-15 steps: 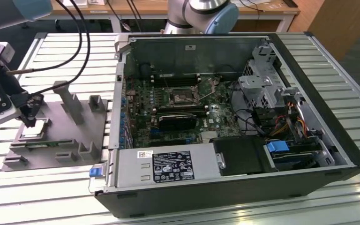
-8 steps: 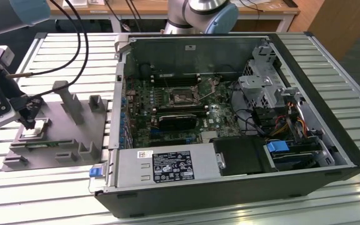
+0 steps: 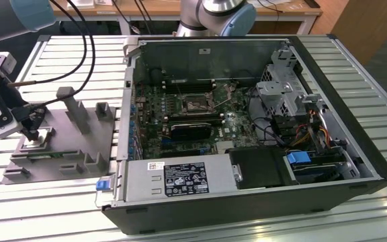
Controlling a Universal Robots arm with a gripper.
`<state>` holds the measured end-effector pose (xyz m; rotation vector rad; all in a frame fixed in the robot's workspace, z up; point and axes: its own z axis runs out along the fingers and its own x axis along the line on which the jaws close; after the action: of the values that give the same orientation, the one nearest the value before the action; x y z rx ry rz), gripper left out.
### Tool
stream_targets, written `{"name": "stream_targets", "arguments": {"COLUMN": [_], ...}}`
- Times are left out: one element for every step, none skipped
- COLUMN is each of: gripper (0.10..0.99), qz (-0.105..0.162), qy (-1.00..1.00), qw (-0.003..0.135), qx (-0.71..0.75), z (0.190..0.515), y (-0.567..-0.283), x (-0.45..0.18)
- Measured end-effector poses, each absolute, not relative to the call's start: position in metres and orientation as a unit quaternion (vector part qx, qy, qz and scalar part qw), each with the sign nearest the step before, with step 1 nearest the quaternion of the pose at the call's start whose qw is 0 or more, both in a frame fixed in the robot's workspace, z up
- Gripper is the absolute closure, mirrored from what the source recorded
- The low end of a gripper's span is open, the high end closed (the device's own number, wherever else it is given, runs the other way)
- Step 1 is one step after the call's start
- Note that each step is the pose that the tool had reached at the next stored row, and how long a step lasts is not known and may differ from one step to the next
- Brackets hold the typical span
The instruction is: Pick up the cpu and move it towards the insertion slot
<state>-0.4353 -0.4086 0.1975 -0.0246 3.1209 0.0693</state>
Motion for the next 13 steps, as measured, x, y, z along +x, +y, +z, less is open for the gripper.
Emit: {"name": "stream_targets", "arguments": {"gripper": [0.984,0.984,0.984,0.984,0.973,0.918,0.855,0.855,0.796,0.796,0.737,0.678,0.62], "qz": [0.022,0.022,0.022,0.022,0.022,0.022,0.022,0.022,0.022,0.022,0.022,0.022,0.022], "qy": [1.0,1.0,1.0,1.0,1.0,1.0,1.0,1.0,1.0,1.0,1.0,1.0,1.0], "qw": [0.01,0.01,0.01,0.01,0.01,0.01,0.01,0.01,0.01,0.01,0.01,0.01,0.01], "qx": [-0.008,-0.008,-0.008,-0.008,-0.008,-0.008,-0.008,-0.008,-0.008,-0.008,-0.008,-0.008,-0.008], "z": [0.1975,0.1975,0.1974,0.1975,0.1974,0.1974,0.1974,0.1974,0.1974,0.1974,0.1975,0.1974,0.1974], "y": [-0.4086,-0.4086,-0.4086,-0.4086,-0.4086,-0.4086,-0.4086,-0.4086,-0.4086,-0.4086,-0.4086,-0.4086,-0.4086], "x": [-0.4353,-0.4353,-0.4352,-0.4353,-0.4353,-0.4352,-0.4353,-0.4353,-0.4353,-0.4353,-0.4353,-0.4352,-0.4353]}}
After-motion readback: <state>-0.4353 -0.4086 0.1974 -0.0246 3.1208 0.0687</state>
